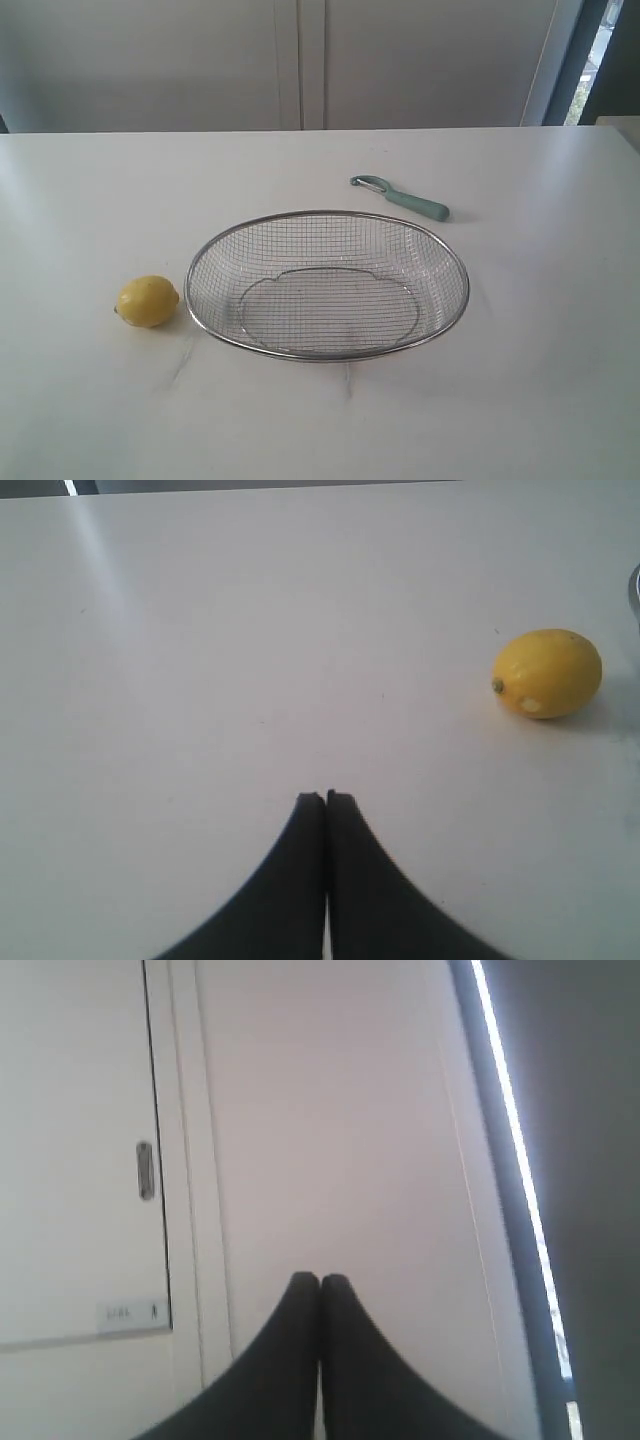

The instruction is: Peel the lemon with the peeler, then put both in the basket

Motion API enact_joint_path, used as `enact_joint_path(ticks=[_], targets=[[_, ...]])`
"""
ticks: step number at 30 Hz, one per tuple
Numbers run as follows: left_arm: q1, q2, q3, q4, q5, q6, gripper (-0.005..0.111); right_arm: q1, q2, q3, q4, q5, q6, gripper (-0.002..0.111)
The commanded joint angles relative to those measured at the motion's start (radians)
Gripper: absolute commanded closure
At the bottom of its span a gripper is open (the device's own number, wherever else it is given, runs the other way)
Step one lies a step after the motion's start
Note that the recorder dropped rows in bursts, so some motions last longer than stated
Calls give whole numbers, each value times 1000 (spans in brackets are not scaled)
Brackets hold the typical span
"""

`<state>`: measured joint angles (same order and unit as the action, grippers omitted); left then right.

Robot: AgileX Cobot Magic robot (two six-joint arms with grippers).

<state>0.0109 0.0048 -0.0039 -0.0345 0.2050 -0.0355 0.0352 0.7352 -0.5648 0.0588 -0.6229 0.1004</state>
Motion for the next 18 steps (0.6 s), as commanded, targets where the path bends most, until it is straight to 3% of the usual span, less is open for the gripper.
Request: enact_joint_path(ticks=[1,6,18], targets=[[1,-5,4,0,-1,-9,107,3,64,-98,-102,291,-54,108],[1,-5,4,0,-1,-9,107,3,155,-200,-153,598,-54,108],[1,-5,4,0,-1,-9,107,3,382,-418,-155,1085,-107,108]])
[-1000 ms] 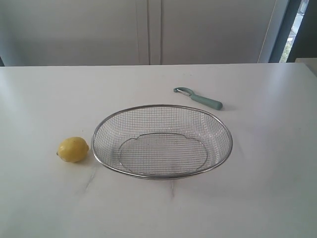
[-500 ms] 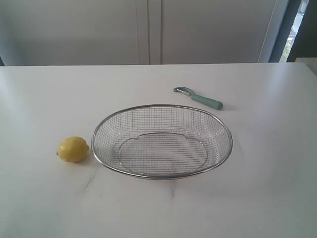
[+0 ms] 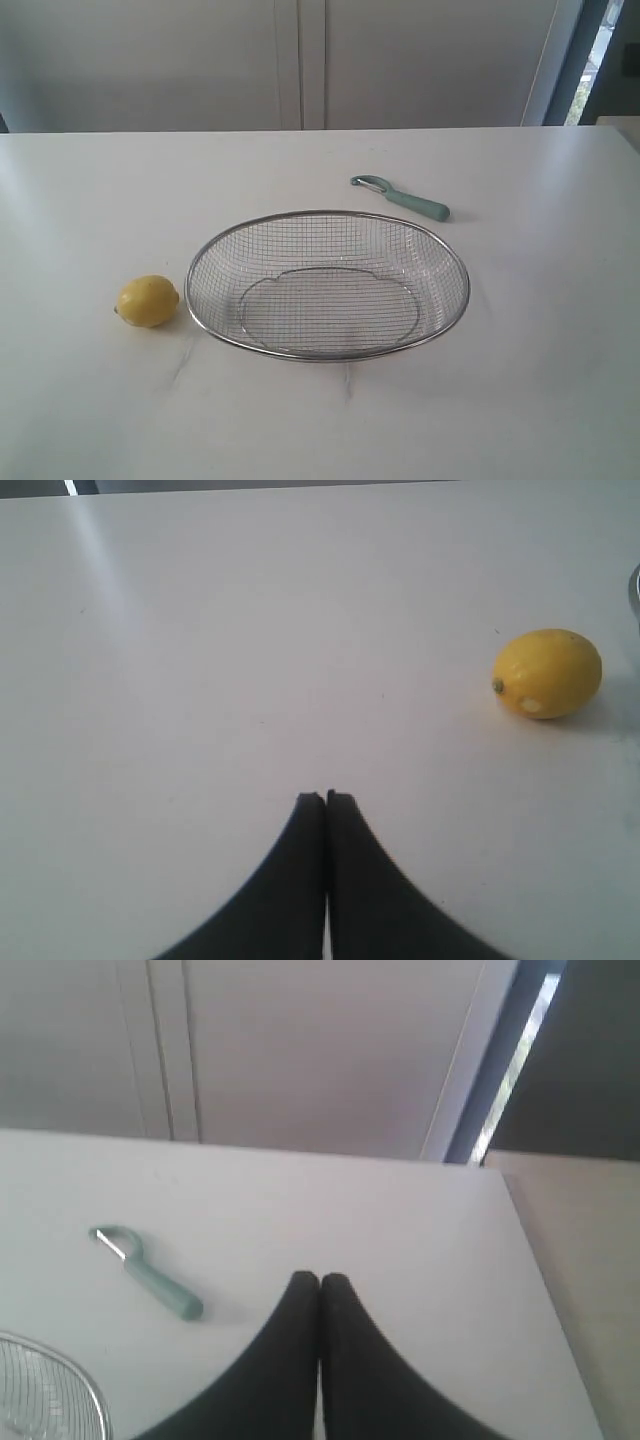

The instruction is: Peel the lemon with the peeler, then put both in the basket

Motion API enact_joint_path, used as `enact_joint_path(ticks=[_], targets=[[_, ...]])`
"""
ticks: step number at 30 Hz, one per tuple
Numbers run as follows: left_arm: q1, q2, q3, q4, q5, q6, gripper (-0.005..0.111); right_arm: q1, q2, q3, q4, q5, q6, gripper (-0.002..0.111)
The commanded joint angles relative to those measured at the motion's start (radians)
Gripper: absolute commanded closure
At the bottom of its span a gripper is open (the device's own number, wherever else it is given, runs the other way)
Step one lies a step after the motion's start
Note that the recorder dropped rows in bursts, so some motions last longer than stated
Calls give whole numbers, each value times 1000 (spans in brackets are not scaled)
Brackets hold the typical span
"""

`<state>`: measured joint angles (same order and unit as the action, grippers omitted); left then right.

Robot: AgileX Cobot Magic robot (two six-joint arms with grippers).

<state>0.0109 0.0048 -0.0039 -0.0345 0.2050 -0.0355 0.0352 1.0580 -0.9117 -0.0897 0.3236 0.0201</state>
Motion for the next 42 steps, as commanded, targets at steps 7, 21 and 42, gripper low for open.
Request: enact_joint_path(ticks=[7,21,42], targets=[[1,-5,4,0,-1,-9,107,3,181,-199,-5,343,-90,108],[1,-5,4,0,-1,-9,107,3,419,-468,15,623,-128,108],[1,-5,4,0,-1,-9,107,31,732,-826,14,897,-159,108]])
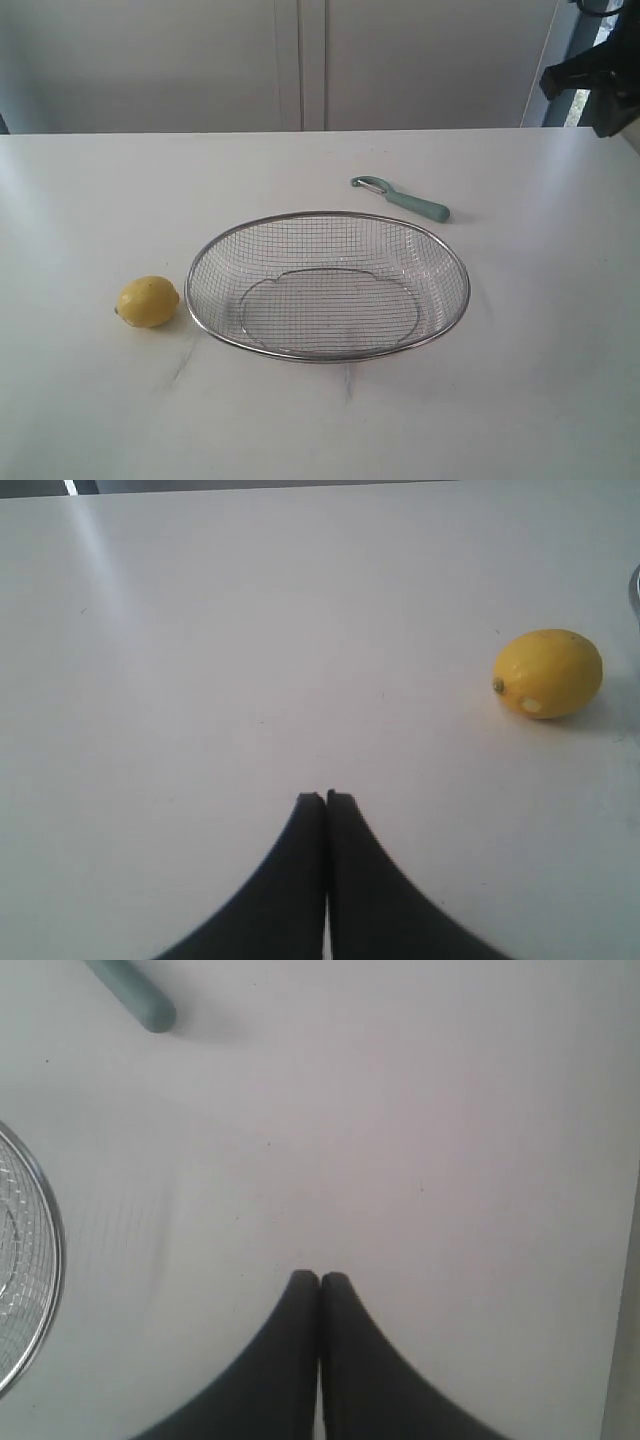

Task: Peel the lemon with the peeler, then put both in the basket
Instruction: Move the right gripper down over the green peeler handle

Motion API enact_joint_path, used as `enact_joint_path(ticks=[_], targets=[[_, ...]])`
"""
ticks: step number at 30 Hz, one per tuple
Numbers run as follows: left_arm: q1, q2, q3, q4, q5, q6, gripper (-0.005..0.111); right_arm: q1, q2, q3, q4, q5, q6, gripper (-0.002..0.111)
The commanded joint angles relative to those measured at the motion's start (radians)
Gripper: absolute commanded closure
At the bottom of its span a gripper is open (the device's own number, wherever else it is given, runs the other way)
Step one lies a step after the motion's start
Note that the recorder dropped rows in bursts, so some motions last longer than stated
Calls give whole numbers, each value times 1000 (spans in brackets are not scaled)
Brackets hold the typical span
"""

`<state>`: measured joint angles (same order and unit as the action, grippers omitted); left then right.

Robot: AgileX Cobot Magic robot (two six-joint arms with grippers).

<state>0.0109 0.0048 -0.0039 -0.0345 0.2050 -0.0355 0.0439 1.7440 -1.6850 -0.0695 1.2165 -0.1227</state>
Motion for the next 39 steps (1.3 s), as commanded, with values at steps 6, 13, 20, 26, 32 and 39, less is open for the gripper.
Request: enact_joint_path(ticks=[6,13,20,26,32,39], targets=[[1,-5,4,0,-1,-9,107,110,138,-149,-14,5,-56,108],[1,-5,4,0,-1,-9,107,180,253,-244,-11,5,-162,108],[1,-5,4,0,-1,-9,107,197,320,-248,-7,5,-348,108],[1,-5,4,0,-1,-9,107,197,360,-248,-5,-99,-556,108],[1,-5,4,0,-1,-9,107,197,404,-248,40,-174,-695,101],[1,-5,4,0,-1,-9,107,197,473,-248,69,-307,-755,73]])
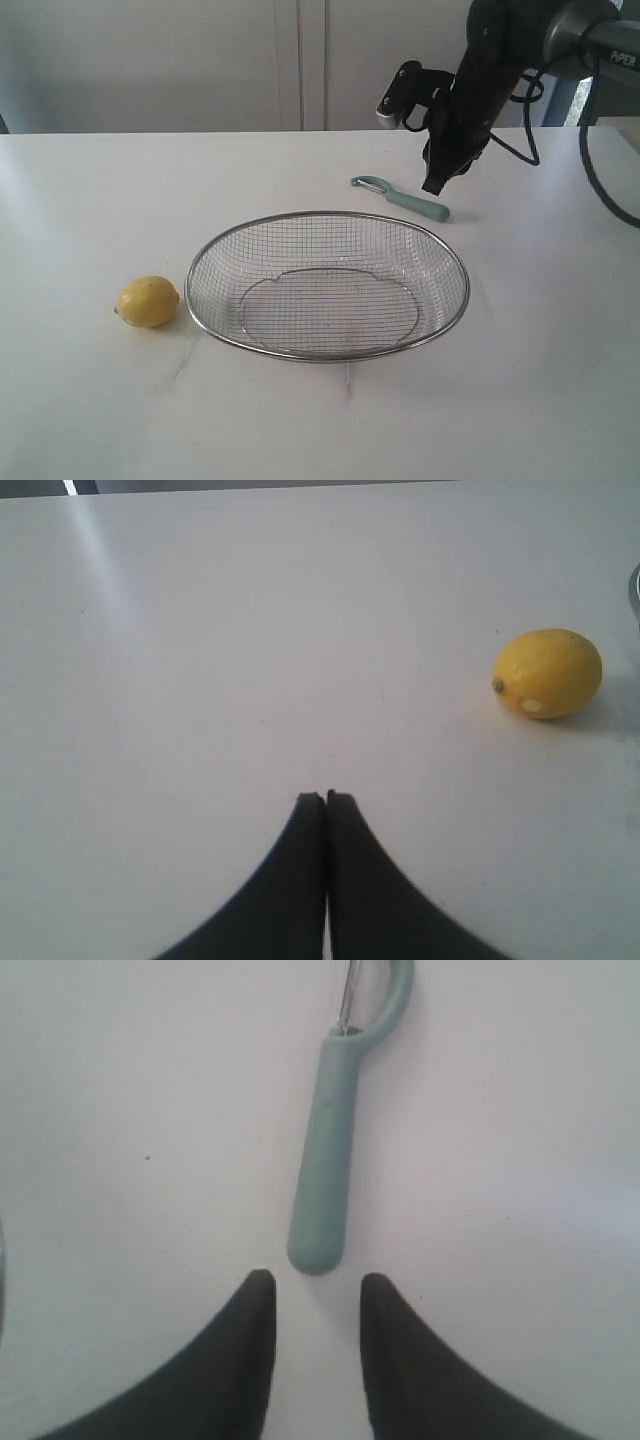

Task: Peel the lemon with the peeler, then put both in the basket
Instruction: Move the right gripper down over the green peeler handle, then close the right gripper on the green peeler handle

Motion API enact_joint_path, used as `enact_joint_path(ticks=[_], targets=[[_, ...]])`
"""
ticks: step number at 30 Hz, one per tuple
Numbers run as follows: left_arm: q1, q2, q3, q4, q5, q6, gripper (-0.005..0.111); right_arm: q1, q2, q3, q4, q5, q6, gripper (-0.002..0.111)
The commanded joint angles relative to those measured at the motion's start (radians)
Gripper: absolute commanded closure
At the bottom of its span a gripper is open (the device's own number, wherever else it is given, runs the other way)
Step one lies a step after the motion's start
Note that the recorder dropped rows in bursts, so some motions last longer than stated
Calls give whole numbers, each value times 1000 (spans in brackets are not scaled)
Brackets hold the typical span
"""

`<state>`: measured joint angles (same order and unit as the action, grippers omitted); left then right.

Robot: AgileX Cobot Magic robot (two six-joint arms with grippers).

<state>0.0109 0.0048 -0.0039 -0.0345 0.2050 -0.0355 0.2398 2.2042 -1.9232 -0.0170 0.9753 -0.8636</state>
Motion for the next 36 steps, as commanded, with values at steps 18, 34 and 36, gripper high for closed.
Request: enact_joint_path(ticks=[18,34,36], targets=[[1,-5,4,0,-1,-9,107,-1,87,-22,17,-117,14,66],[1,-5,4,0,-1,-9,107,-1,177,-80,69,-187,-61,62],[1,-5,4,0,-1,-9,107,-1,183,-80,69,-188,-61,63]])
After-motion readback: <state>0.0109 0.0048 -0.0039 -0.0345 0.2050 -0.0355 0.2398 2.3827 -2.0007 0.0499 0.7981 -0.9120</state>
